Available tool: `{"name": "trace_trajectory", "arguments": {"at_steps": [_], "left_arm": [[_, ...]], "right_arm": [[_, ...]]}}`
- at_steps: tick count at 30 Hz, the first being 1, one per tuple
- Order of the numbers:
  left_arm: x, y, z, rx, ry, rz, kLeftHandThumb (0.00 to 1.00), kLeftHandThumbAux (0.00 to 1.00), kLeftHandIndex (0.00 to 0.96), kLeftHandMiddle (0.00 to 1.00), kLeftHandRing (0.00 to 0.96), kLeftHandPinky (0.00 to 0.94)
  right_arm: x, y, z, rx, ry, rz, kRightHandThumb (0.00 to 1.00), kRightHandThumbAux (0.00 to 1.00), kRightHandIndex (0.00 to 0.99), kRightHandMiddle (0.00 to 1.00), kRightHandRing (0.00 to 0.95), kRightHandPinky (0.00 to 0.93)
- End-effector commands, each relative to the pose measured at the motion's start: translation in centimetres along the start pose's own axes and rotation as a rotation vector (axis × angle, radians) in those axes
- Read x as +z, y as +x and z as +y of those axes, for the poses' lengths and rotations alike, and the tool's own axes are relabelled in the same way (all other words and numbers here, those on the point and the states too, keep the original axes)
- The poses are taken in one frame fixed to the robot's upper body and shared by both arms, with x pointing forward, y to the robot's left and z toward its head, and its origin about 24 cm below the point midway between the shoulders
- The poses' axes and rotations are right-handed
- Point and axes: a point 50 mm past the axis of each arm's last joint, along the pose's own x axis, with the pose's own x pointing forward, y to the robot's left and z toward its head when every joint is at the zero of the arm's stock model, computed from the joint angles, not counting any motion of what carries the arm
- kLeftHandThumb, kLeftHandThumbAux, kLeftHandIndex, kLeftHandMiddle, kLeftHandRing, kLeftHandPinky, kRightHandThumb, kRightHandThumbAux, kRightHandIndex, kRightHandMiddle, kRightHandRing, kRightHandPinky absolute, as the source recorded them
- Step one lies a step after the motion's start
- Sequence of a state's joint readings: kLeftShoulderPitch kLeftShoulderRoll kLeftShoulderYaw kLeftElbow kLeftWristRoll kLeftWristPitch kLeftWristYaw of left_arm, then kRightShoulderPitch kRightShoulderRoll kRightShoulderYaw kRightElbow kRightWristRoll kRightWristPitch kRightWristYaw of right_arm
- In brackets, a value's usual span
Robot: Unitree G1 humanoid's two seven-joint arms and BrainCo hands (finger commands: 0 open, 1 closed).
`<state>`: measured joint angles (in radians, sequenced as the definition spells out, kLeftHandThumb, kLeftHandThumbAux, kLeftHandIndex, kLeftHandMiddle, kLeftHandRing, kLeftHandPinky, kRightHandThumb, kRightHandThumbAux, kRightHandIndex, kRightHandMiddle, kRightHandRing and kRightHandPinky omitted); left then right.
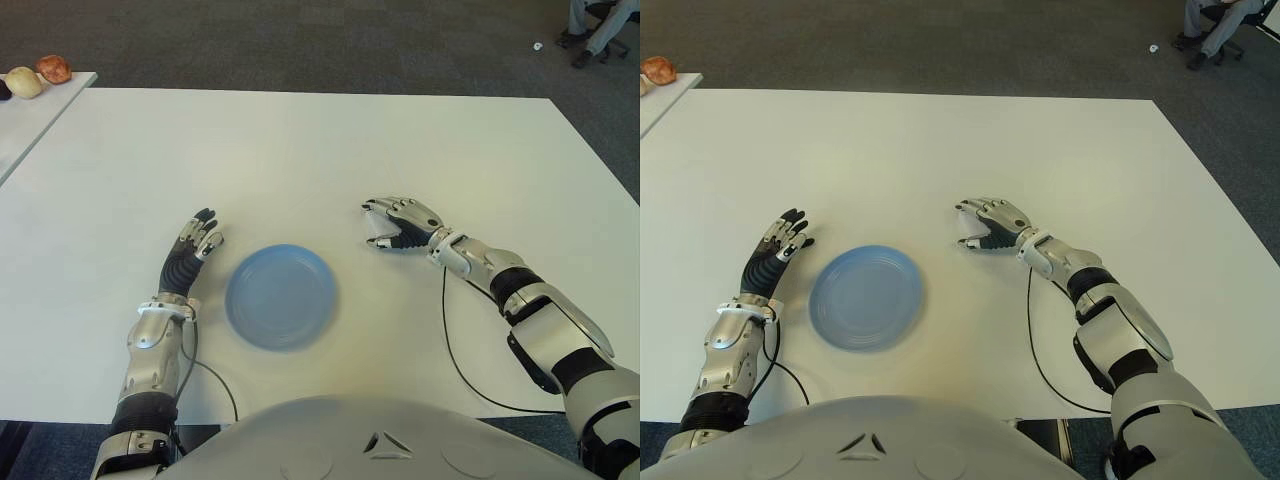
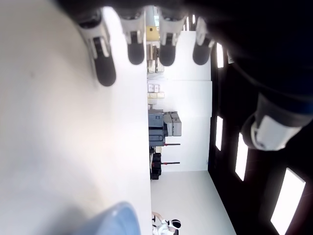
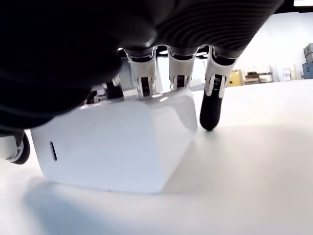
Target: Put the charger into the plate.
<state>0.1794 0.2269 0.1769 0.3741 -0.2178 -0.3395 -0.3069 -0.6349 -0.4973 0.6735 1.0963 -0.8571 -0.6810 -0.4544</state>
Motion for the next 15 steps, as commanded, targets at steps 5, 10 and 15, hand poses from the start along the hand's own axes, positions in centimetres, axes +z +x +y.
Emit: {"name": "trace_trajectory", "arguments": {"at_steps": [5,10,15], "left_arm": [[-2.26,-1.31,0.14,-0.011,-0.024,0.146,0.0,0.495,0.054,0.075,0.036,0.002],[-2.16,-1.33,0.2,-0.012,-0.01,0.146,0.0,0.498,0.053,0.073,0.034,0.0],[-2.09,-1.36,0.29,-0.011,-0.005,0.147,0.0,0.501,0.053,0.073,0.035,0.004]], "right_arm": [[-0.95,-0.77,0.78,-0.035,-0.137,0.059,0.185,0.364,0.583,0.765,0.751,0.793],[-0.82,-0.73,0.66,-0.095,-0.176,0.045,0.186,0.419,0.696,0.833,0.819,0.844],[-0.73,-0.65,0.47,-0.128,-0.168,0.043,0.198,0.451,0.744,0.856,0.843,0.87]]}}
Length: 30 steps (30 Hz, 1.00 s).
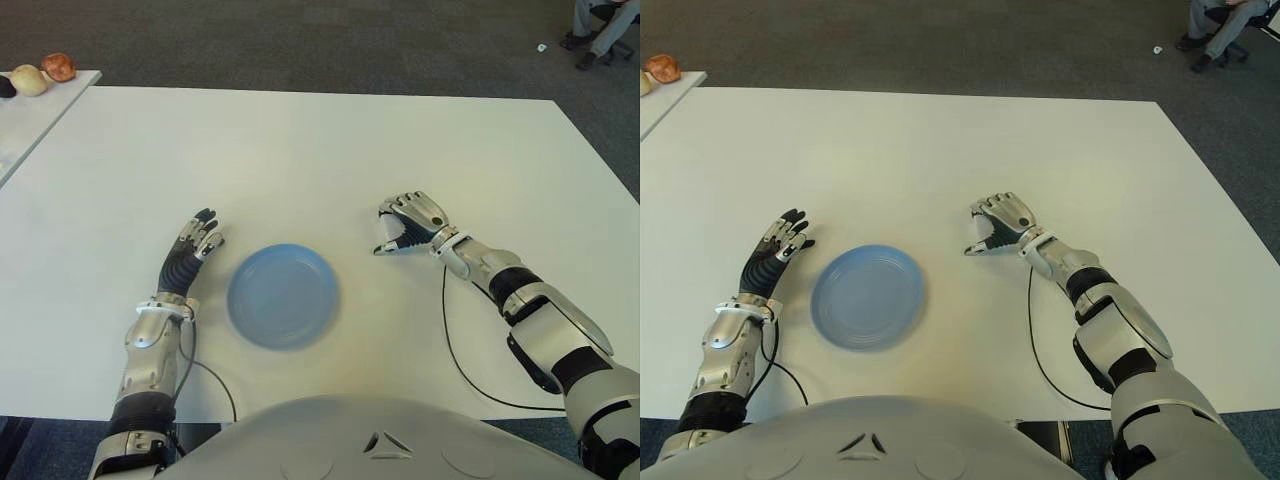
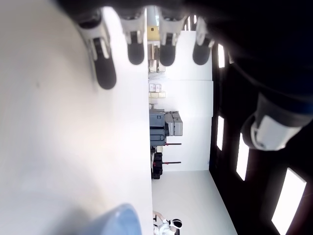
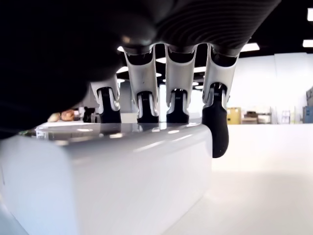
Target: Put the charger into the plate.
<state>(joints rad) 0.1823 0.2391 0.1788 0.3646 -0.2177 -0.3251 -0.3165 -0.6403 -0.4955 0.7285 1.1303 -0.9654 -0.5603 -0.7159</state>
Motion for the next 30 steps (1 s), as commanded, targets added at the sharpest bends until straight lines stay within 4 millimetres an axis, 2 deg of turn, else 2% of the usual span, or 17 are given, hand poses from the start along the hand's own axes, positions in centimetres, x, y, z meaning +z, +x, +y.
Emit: {"name": "trace_trajectory", "arguments": {"at_steps": [1,11,21,23,25,30], "left_arm": [[-2.22,-1.32,-0.01,-0.002,-0.015,0.139,0.0,0.503,0.054,0.072,0.034,0.003],[-2.17,-1.47,0.38,0.004,-0.002,0.148,0.0,0.507,0.052,0.068,0.03,0.0],[-2.03,-1.69,0.64,0.016,0.031,0.146,0.0,0.509,0.052,0.061,0.025,0.011],[-2.0,-1.72,0.7,0.017,0.041,0.144,0.0,0.509,0.053,0.058,0.024,0.013],[-1.98,-1.72,0.72,0.019,0.045,0.142,0.0,0.509,0.055,0.059,0.025,0.016],[-1.99,-1.73,0.73,0.021,0.05,0.138,0.0,0.51,0.059,0.061,0.026,0.012]], "right_arm": [[0.03,-0.19,0.31,0.006,-0.009,0.001,0.202,0.46,0.757,0.861,0.847,0.873],[0.22,-0.21,0.31,-0.032,0.015,0.007,0.204,0.51,0.812,0.876,0.867,0.886],[0.49,-0.18,0.3,-0.077,-0.003,-0.006,0.233,0.593,0.811,0.883,0.878,0.897],[0.57,-0.15,0.31,-0.098,-0.024,-0.009,0.26,0.684,0.807,0.888,0.882,0.901],[0.66,-0.09,0.35,-0.111,-0.035,-0.008,0.279,0.73,0.803,0.891,0.884,0.901],[0.74,0.03,0.38,-0.138,-0.054,0.002,0.322,0.793,0.781,0.891,0.883,0.893]]}}
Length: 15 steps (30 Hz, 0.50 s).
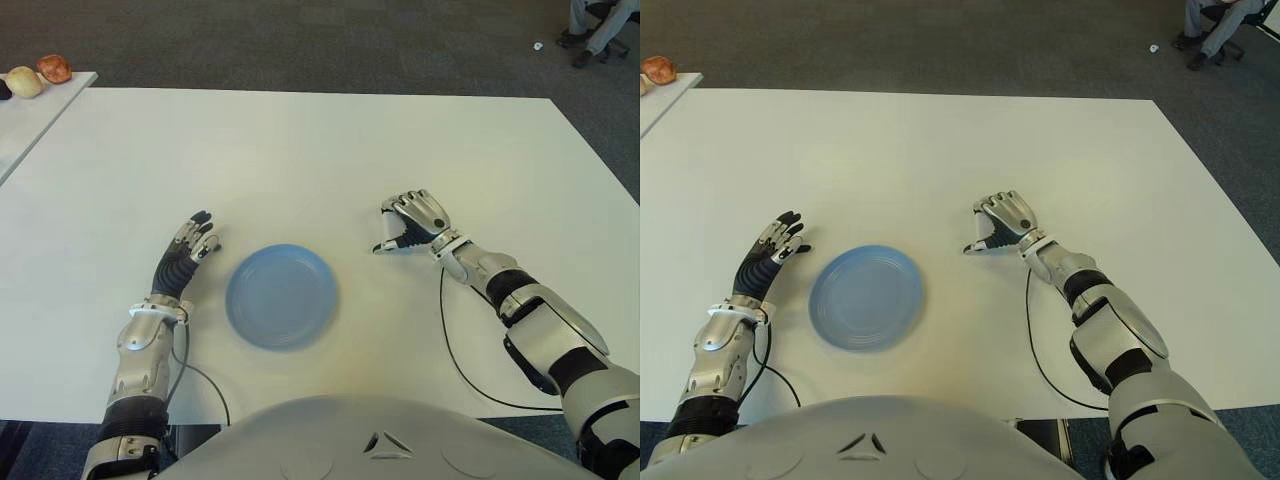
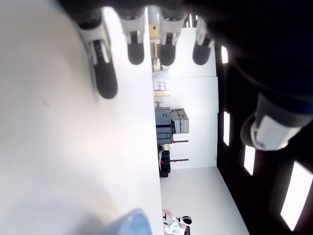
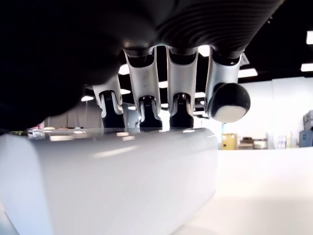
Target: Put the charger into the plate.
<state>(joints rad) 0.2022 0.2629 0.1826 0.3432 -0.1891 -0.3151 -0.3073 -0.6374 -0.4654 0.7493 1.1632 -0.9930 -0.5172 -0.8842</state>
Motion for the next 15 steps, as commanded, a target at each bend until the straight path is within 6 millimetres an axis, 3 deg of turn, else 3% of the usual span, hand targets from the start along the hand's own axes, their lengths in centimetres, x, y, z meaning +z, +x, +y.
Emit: {"name": "trace_trajectory", "arguments": {"at_steps": [1,11,15], "left_arm": [[-2.1,-1.3,0.0,0.014,0.0,0.121,0.0,0.511,0.059,0.062,0.027,0.012],[-2.4,-1.1,-0.3,0.011,-0.008,0.129,0.0,0.513,0.062,0.072,0.036,0.013],[-2.5,-0.9,-0.6,0.012,-0.011,0.131,0.0,0.513,0.066,0.075,0.037,0.005]], "right_arm": [[0.3,0.1,0.2,-0.018,-0.027,-0.005,0.336,0.804,0.771,0.889,0.881,0.891],[0.1,0.4,-0.2,-0.048,-0.063,-0.009,0.385,0.845,0.736,0.885,0.881,0.886],[0.3,1.4,-1.0,-0.072,-0.046,-0.016,0.382,0.849,0.741,0.885,0.882,0.878]]}}
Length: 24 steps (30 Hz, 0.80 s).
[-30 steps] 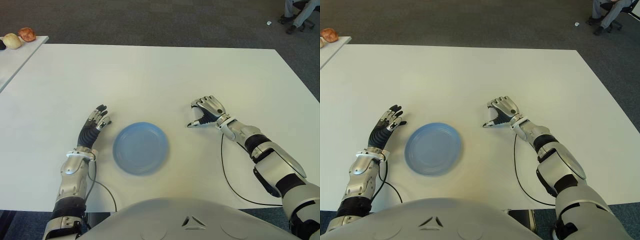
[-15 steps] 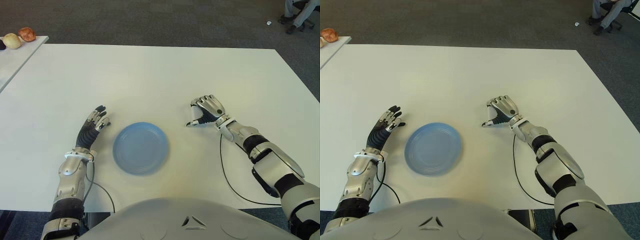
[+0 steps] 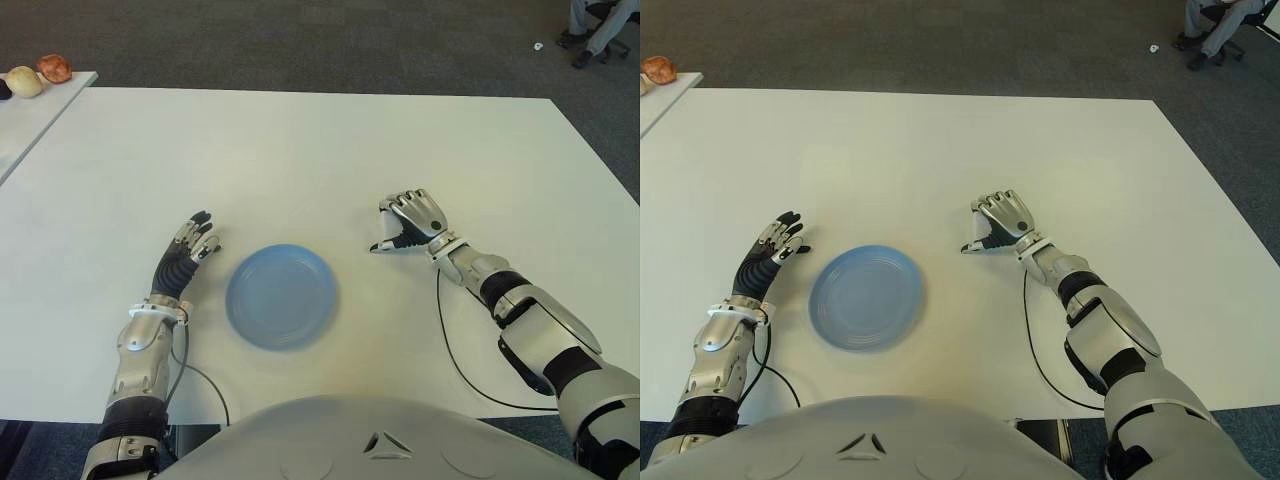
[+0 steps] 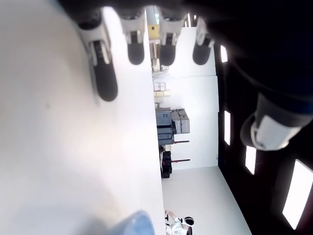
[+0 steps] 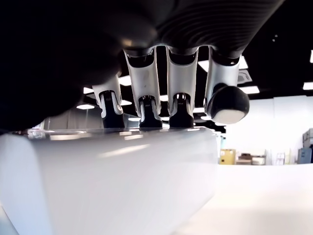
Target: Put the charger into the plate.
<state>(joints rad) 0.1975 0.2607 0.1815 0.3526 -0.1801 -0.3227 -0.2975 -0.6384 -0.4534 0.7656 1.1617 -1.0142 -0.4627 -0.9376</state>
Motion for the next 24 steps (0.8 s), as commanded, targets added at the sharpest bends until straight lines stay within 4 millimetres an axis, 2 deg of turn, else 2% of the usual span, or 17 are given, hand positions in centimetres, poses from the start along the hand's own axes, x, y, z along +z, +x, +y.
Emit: {"name": "trace_trajectory", "arguments": {"at_steps": [1,4,6,10,13,18,22,24], "left_arm": [[-2.4,-0.9,-0.6,0.004,-0.019,0.132,0.0,0.513,0.068,0.075,0.036,0.003],[-2.5,-0.8,-0.8,0.004,-0.026,0.132,0.0,0.513,0.07,0.073,0.034,0.003],[-2.5,-0.6,-1.0,0.007,-0.034,0.131,0.0,0.513,0.07,0.072,0.034,0.006],[-2.6,-0.4,-1.2,0.01,-0.042,0.128,0.0,0.516,0.071,0.07,0.035,0.012],[-2.6,-0.3,-1.4,0.009,-0.048,0.125,0.0,0.517,0.069,0.067,0.036,0.015],[-2.7,0.0,-1.6,0.011,-0.055,0.126,0.0,0.521,0.068,0.066,0.037,0.017],[-2.8,0.2,-1.8,0.018,-0.062,0.125,0.0,0.53,0.069,0.072,0.042,0.018],[-2.8,0.3,-1.9,0.021,-0.061,0.128,0.0,0.535,0.07,0.074,0.043,0.015]], "right_arm": [[0.1,1.9,-1.6,-0.052,0.016,-0.023,0.38,0.85,0.744,0.885,0.882,0.877],[0.5,3.3,-2.9,-0.096,0.049,-0.045,0.376,0.848,0.752,0.886,0.883,0.878],[1.2,4.4,-4.5,-0.147,0.091,-0.077,0.374,0.846,0.756,0.887,0.884,0.877],[2.3,5.2,-6.8,-0.21,0.149,-0.118,0.37,0.843,0.766,0.886,0.886,0.869],[3.9,5.8,-8.7,-0.267,0.212,-0.159,0.351,0.848,0.776,0.886,0.886,0.867],[6.0,6.1,-10.6,-0.311,0.284,-0.199,0.395,0.838,0.775,0.877,0.882,0.867],[8.8,6.6,-12.9,-0.337,0.357,-0.275,0.439,0.825,0.784,0.877,0.882,0.873],[9.6,6.7,-13.4,-0.323,0.386,-0.289,0.459,0.816,0.788,0.878,0.883,0.877]]}}
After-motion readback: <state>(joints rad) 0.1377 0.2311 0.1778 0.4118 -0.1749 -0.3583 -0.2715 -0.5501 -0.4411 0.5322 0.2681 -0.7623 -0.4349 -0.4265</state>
